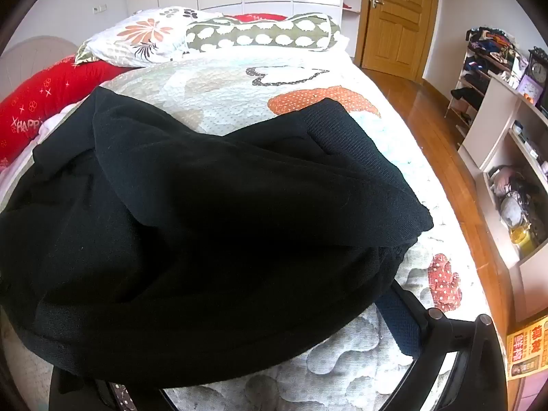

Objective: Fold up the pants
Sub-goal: 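Position both grippers over the folded black pants on the quilt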

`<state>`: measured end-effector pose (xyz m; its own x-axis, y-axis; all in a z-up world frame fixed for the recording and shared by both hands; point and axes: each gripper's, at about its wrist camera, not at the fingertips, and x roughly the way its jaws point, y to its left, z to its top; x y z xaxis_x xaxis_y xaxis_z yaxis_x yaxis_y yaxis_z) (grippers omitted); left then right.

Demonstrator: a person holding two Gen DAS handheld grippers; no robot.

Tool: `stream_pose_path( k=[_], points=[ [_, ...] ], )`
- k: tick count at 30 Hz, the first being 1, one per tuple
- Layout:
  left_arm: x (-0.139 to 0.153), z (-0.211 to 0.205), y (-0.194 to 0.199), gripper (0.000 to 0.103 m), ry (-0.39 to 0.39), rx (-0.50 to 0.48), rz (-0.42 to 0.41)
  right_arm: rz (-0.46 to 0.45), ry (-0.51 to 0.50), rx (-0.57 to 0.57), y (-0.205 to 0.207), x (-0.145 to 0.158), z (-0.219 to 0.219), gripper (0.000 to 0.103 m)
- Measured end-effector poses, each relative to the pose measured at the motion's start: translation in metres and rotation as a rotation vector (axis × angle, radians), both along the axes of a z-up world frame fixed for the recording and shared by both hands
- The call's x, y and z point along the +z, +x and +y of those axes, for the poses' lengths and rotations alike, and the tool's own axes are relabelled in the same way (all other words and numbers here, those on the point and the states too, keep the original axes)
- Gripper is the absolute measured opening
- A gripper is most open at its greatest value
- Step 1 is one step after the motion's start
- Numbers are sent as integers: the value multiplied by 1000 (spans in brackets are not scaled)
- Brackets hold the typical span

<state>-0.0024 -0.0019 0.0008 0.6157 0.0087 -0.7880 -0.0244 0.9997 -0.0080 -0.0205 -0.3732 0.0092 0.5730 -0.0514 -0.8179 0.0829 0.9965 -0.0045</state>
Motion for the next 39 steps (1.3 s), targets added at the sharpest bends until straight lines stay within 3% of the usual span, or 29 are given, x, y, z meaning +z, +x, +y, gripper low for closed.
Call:
stream_pose_path(
  k=[4,7,12,19,24,39],
  points=[
    [5,-2,-11,101,-10,-7,-25,-1,-3,-4,4,1,0,103],
    [14,-8,-31,101,-4,-19,-92,25,12,-19,3,6,-1,103],
    [26,-5,-77,101,12,-51,-191,-32,44,1,-49,18,15,103],
    [52,10,-101,101,-107,-45,-293,-109,192,32,-96,41,18,102],
    [49,12,-106,101,-109,-44,-285,-195,219,44,-120,52,7,102],
    [42,13,-106,101,-118,-72,-260,-186,217,20,-116,44,10,101]
  ],
)
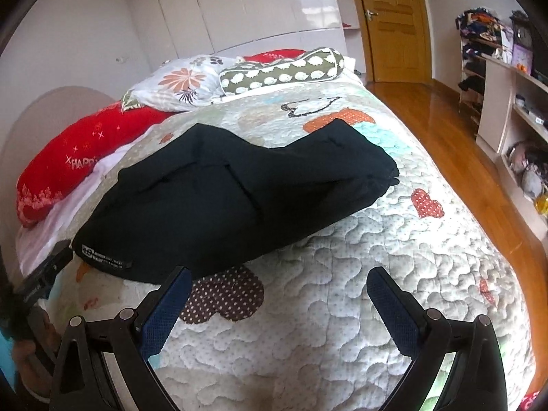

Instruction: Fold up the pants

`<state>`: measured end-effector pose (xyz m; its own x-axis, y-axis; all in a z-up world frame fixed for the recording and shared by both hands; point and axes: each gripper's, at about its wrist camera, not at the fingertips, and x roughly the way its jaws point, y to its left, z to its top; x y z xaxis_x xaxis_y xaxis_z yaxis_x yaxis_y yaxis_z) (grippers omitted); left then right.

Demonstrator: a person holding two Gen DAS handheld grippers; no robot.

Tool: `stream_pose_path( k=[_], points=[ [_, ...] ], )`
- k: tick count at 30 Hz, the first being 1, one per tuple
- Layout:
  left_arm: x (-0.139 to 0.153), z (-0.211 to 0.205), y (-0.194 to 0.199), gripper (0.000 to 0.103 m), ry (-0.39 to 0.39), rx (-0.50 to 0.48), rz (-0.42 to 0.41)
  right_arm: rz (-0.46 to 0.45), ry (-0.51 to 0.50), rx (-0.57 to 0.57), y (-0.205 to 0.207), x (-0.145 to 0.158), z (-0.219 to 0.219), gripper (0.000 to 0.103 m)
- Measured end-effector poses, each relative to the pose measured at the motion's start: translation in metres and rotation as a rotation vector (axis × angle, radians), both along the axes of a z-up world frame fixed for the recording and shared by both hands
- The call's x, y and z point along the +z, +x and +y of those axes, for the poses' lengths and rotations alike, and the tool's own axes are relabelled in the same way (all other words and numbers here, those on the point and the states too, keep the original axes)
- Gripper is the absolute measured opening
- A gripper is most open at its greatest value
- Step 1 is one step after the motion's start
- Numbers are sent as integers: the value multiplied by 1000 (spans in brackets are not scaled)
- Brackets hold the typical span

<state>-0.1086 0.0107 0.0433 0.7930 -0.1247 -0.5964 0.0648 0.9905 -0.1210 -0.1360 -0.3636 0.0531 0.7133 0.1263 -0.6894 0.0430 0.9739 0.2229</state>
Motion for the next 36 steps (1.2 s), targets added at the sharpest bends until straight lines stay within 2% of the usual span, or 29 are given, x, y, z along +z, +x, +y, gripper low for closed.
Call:
stream_pose_path(
  k=[7,12,16,18,19,20,22,27,29,32,34,36],
  points=[
    [-7,-4,7,101,12,3,25,-27,-63,12,40,3,2,89],
    [-11,-6,13,101,20,10,39,-28,-117,24,81,3,5,89],
    [-15,-5,19,101,20,8,60,-2,-177,112,122,-4,17,88],
    [-17,-5,22,101,20,6,68,3,-201,183,139,-10,21,66],
    [-18,-5,24,101,20,5,72,21,-197,201,149,-12,19,31],
    [-19,-5,26,101,19,3,75,32,-181,196,158,-11,14,18],
    [-20,-6,29,101,20,1,82,20,-163,186,174,-5,7,15],
    [-22,-10,34,101,41,-8,89,-70,-257,146,221,25,6,14],
    [-23,-12,36,101,53,-8,90,-85,-290,132,245,28,11,14],
    [-25,-10,38,101,57,9,92,-76,-326,111,279,10,24,14],
    [-25,-8,40,101,51,15,93,3,-306,108,300,-16,28,14],
    [-26,-5,41,101,38,19,99,74,-264,115,303,-33,26,14]
  ],
)
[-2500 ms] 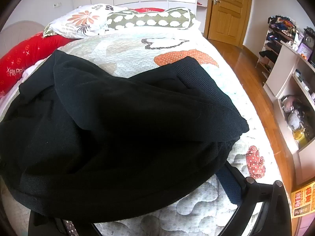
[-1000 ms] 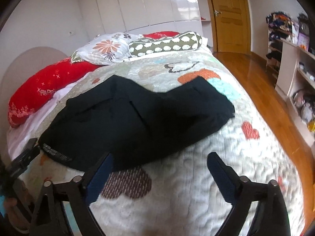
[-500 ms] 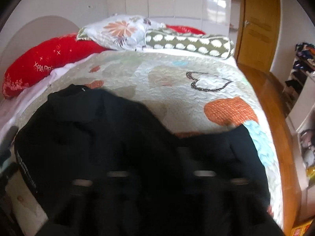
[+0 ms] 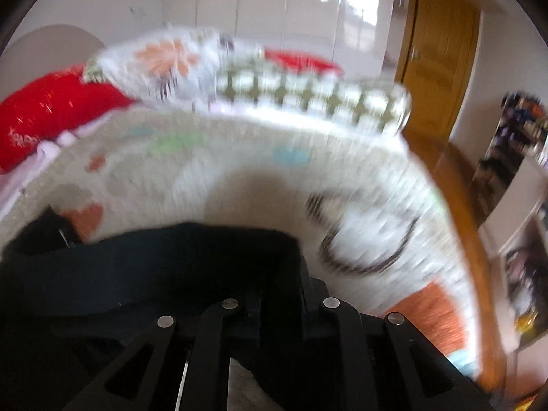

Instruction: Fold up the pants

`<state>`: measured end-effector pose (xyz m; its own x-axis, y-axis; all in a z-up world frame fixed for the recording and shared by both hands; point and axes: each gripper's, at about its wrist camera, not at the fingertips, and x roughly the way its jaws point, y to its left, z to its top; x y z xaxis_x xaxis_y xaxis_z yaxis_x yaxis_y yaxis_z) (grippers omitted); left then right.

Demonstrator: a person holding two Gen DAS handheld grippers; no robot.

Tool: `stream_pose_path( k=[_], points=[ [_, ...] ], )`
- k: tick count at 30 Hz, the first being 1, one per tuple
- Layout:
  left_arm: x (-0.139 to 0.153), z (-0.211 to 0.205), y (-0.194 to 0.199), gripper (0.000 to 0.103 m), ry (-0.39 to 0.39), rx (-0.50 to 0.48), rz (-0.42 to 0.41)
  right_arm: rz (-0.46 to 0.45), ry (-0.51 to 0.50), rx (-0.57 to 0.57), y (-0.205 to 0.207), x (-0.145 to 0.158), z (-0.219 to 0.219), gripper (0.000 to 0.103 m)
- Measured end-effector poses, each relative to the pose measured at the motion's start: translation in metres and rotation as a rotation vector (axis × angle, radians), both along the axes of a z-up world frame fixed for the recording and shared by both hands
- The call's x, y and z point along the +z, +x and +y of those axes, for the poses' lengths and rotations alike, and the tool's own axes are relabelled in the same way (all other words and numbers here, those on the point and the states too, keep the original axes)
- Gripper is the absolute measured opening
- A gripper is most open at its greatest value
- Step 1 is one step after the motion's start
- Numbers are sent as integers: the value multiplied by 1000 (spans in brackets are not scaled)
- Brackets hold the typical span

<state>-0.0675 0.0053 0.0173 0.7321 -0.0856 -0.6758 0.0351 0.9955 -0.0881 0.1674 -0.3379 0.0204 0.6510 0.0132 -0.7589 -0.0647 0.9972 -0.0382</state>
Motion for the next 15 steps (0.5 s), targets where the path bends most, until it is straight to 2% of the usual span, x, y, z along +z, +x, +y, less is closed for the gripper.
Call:
stream_pose_path(
  k=[4,6,7,8,11,15],
  points=[
    [0,4,3,101,-25,9,13,-13,100,13,-30,15,-20,18],
    [0,8,2,101,-44,17,14,-19,163,34,-63,29,-39,30],
    [1,10,2,101,-57,20,17,-35,175,22,-88,35,-54,45],
    [1,12,3,101,-68,23,20,-57,173,-4,-109,39,-65,52],
    [0,17,4,101,-111,42,36,-70,176,-70,-164,38,-98,54],
    [-1,23,6,101,-148,80,50,-2,239,-155,-213,7,-132,54]
  ],
)
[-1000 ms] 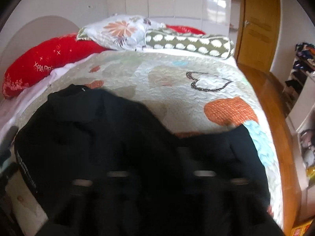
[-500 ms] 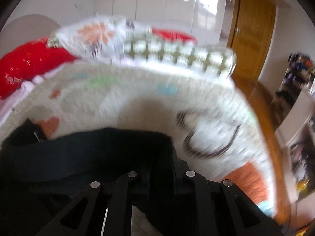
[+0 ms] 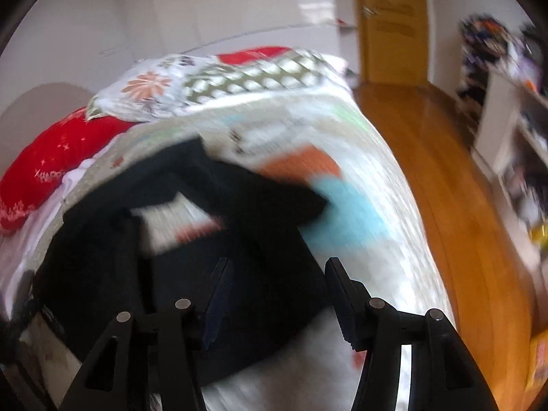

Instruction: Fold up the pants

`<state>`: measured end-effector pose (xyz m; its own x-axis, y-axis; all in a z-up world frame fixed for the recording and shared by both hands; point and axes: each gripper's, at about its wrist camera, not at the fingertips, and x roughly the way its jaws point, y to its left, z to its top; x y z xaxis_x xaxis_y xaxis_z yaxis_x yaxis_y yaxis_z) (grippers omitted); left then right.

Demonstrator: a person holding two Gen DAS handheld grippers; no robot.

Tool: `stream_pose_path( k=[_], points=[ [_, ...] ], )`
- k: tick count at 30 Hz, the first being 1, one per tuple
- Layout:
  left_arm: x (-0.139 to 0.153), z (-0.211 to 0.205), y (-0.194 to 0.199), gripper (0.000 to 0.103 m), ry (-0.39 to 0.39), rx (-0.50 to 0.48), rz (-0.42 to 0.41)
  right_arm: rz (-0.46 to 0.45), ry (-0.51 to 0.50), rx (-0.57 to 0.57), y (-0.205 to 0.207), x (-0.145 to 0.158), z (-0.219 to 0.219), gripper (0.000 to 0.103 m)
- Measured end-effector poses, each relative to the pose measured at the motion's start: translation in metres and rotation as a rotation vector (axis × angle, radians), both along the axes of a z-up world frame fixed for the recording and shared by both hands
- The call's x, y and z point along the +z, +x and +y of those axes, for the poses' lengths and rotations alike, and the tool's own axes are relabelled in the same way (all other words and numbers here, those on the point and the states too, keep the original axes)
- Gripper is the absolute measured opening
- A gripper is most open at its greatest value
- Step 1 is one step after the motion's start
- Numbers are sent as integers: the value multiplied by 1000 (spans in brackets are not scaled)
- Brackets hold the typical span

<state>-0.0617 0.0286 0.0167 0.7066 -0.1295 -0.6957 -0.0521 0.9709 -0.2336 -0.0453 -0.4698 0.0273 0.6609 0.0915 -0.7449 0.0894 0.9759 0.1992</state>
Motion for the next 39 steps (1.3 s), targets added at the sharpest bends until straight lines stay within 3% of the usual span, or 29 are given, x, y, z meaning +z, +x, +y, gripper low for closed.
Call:
stream_pose_path(
  k=[2,5,8,13,15,16,17,18,19,21,27,29,33,36,39],
  points=[
    [0,6,3,101,-23,30,15,35,55,-4,-7,-16,-6,54],
    [1,20,10,101,-111,73,39,7,123,-13,-13,-18,-8,54],
    [1,26,23,101,-189,94,74,5,288,-8,0,-25,-16,60],
    [-2,13,45,101,-192,56,108,-53,360,-50,14,-32,-15,61],
    [-3,10,53,101,-195,50,103,-68,368,-56,22,-34,-13,47],
    [-4,10,55,101,-207,46,98,-70,374,-55,24,-35,-13,32],
    [-4,12,55,101,-229,39,93,-71,388,-54,26,-36,-13,26],
    [-4,14,54,92,-254,31,84,-80,389,-56,24,-34,-13,24],
    [-3,17,53,66,-274,29,81,-91,391,-54,22,-32,-14,17],
    [-4,19,53,33,-277,26,111,-131,374,-49,9,-19,-12,16],
    [12,22,24,17,-259,-7,96,-244,322,-53,-60,28,-14,15],
    [20,23,11,14,-258,-11,83,-245,308,-74,-86,36,-17,15],
    [17,27,-5,14,-192,12,76,-140,215,-121,-113,19,-23,16],
    [2,32,-4,14,-210,35,131,42,236,-178,-111,-20,-39,32],
    [4,34,-10,14,-198,36,116,-1,233,-223,-123,-16,-50,43]
  ],
)
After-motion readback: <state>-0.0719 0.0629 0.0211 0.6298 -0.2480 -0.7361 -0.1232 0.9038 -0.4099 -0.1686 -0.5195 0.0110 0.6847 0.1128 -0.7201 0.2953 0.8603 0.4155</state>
